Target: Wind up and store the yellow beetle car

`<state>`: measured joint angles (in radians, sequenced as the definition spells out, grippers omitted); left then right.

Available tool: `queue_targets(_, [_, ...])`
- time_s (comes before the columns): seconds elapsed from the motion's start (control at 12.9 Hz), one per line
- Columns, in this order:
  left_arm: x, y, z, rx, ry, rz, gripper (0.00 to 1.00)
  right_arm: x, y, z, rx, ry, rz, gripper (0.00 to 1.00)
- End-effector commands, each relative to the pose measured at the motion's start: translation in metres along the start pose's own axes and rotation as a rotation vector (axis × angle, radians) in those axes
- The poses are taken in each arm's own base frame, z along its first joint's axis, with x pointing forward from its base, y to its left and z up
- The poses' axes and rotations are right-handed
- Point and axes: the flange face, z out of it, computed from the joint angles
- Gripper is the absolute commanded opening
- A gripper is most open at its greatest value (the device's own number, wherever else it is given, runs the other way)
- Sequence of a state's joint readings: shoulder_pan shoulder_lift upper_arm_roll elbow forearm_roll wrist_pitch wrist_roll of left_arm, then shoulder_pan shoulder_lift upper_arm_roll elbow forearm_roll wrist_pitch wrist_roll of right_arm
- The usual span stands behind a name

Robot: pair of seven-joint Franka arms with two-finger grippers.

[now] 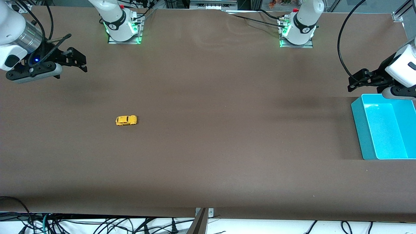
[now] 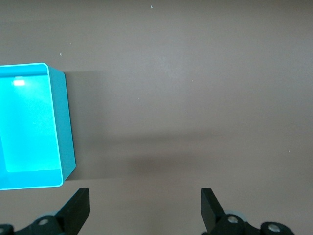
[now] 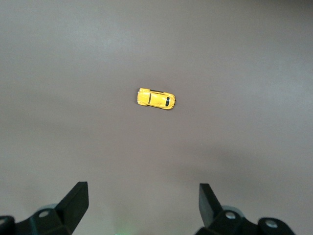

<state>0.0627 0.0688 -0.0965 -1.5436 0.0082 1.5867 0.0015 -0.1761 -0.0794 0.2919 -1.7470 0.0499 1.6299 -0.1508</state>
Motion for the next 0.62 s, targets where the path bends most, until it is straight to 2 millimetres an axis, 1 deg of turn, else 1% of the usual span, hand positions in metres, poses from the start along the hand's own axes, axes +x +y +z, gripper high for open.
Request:
queue_targets(0.0, [-0.0013, -0.0008, -0.0030, -0.017, -0.002, 0.018, 1.00, -0.0035, 0.0014, -0.0007, 0.006, -0.009, -0.006, 1.00])
queue_targets(0.16, [-0.0012, -0.0001, -0.0030, -0.016, -0.002, 0.020, 1.00, -0.0027, 0.0018, 0.0014, 0.007, -0.012, 0.005, 1.00])
queue_targets(0.23, [-0.0012, 0.0001, -0.0030, -0.017, -0.002, 0.020, 1.00, -0.0004, 0.0029, 0.0059, 0.011, -0.020, 0.005, 1.00])
queue_targets(0.54, [-0.0013, -0.0008, -0.0030, -0.017, -0.002, 0.018, 1.00, -0.0012, 0.0046, 0.0066, 0.009, -0.022, 0.008, 1.00])
